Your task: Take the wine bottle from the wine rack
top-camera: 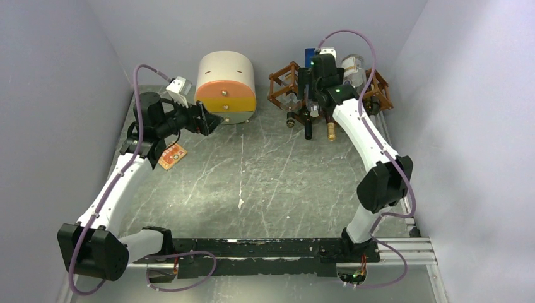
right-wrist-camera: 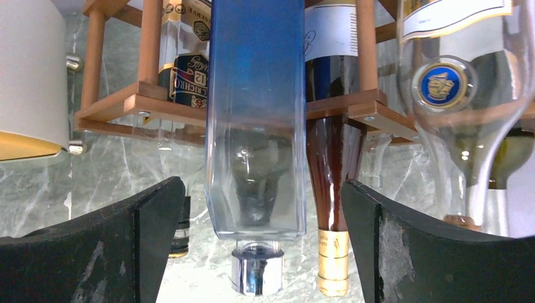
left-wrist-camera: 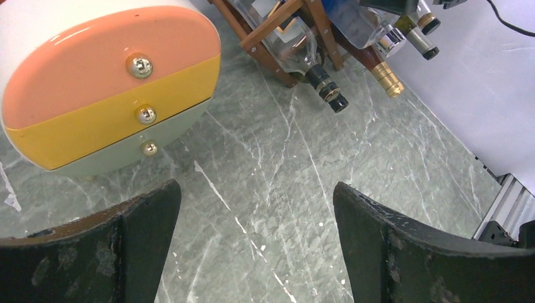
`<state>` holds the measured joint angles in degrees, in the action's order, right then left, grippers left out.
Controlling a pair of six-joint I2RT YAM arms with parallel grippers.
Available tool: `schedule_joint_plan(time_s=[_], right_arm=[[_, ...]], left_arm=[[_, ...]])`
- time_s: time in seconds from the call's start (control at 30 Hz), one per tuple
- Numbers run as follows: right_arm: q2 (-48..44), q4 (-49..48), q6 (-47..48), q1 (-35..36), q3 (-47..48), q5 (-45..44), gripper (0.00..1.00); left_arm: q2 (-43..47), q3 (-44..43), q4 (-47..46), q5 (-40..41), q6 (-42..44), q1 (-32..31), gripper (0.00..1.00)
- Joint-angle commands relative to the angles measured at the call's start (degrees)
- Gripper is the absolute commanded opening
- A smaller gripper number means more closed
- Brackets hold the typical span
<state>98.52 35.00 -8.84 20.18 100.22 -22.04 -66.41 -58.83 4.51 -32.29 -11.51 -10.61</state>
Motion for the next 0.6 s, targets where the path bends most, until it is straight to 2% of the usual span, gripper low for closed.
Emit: schedule_joint_plan(time_s=[0.0, 0.13, 0.33, 0.57], right_arm=[[2.38, -1.09, 1.57, -0.62, 2.67, -1.03, 1.00], [6.36, 0.52, 2.45, -0.53, 5.72, -5.13, 1.00], [10.53, 1.14, 3.16, -0.58, 9.23, -6.32, 0.97], [15.02, 4.87, 2.73, -0.52, 14.72, -8.90, 0.85]], left_arm=[[-0.18, 0.64, -1.08, -1.37, 0.32, -0.37, 0.94], [-0.68, 0.64, -1.02, -1.63, 0.35, -0.37, 0.94], [-1.09, 0.61, -0.91, -1.70, 0.17, -0.33, 0.94], [-1.11, 0.58, -0.74, -1.38, 0.30, -0.36, 0.94]])
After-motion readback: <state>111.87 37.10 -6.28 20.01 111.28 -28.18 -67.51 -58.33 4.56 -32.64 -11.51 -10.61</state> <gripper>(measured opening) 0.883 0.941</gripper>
